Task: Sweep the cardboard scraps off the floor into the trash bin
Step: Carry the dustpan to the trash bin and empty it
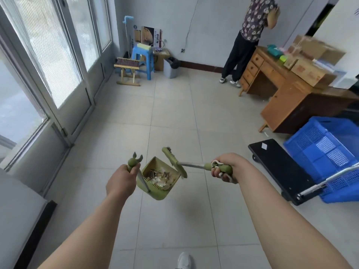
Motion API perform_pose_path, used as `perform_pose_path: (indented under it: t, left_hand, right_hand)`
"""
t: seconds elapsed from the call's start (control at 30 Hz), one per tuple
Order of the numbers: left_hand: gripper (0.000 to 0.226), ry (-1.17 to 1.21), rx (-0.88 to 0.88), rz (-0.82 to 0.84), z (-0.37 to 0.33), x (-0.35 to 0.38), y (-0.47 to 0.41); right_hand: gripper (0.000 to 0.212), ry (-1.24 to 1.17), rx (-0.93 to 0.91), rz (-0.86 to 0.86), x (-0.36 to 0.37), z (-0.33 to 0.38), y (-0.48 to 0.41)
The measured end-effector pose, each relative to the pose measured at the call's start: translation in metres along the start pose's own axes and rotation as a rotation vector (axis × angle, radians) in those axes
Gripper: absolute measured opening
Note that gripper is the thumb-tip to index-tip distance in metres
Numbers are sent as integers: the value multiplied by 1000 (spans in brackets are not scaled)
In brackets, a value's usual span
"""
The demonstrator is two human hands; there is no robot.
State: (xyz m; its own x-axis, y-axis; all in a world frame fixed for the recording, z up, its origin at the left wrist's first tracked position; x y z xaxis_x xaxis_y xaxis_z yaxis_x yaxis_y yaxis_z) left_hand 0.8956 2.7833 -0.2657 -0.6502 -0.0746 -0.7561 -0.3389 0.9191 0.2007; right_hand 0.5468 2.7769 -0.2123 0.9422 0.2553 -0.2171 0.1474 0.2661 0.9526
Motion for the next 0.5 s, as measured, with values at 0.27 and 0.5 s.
perform_pose_path:
  t: [0.27, 0.5]
  left_hand:
    - [47, -8, 57, -27, -79, 10, -72]
    - [49, -14, 26, -80, -153, 28, -150]
  right_hand:
    - [29, -34, -51, 42, -46, 83, -12]
    - [26, -45, -115, 35, -119, 180, -39]
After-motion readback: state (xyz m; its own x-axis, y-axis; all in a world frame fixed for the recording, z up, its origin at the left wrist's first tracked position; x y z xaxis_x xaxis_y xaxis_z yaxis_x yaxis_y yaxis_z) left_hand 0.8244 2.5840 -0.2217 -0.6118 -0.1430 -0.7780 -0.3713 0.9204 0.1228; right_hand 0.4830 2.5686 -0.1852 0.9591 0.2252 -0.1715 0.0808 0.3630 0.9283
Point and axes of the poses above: each hand's wrist, its own y-axis away from the middle knuckle, its own x-axis out of the palm, z = x × y, the point moved 10 cm from there along -y, towards the middle knuckle, and after that the axes turned 8 degrees about x, right-handed, at the moved point
